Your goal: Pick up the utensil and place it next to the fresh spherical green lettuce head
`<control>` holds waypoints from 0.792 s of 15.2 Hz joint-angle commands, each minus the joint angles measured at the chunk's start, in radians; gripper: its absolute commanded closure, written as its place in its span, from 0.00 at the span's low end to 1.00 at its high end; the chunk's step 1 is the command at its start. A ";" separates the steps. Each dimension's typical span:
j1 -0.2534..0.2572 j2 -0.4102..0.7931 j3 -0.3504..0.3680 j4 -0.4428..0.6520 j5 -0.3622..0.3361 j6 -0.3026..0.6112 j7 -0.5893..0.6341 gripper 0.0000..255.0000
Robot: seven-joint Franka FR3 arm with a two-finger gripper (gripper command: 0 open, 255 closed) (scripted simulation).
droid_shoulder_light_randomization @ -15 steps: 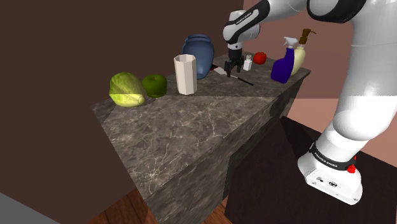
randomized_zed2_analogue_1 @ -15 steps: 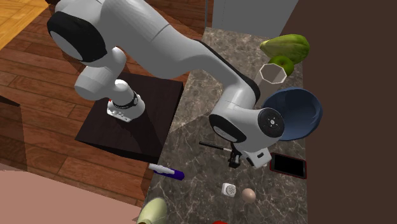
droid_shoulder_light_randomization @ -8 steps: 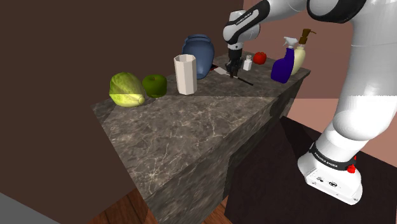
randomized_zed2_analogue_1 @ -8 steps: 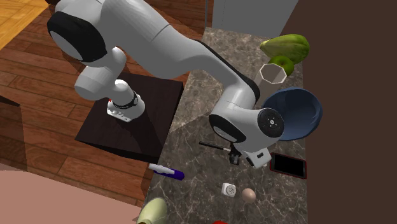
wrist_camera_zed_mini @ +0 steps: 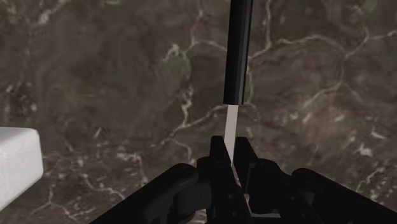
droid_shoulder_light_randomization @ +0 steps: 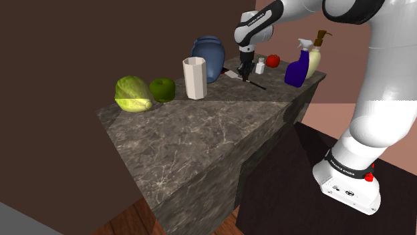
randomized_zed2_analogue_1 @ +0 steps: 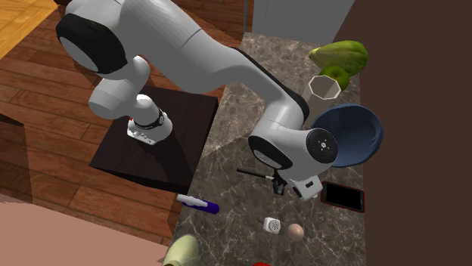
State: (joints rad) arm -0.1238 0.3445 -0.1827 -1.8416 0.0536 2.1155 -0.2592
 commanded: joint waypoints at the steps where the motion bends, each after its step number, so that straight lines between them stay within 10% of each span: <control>1: 0.000 -0.006 -0.001 0.005 -0.001 -0.011 0.001 1.00; 12: 0.004 -0.065 -0.005 0.076 -0.015 -0.140 0.008 1.00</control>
State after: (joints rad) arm -0.1215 0.2856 -0.1881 -1.7728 0.0404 1.9892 -0.2534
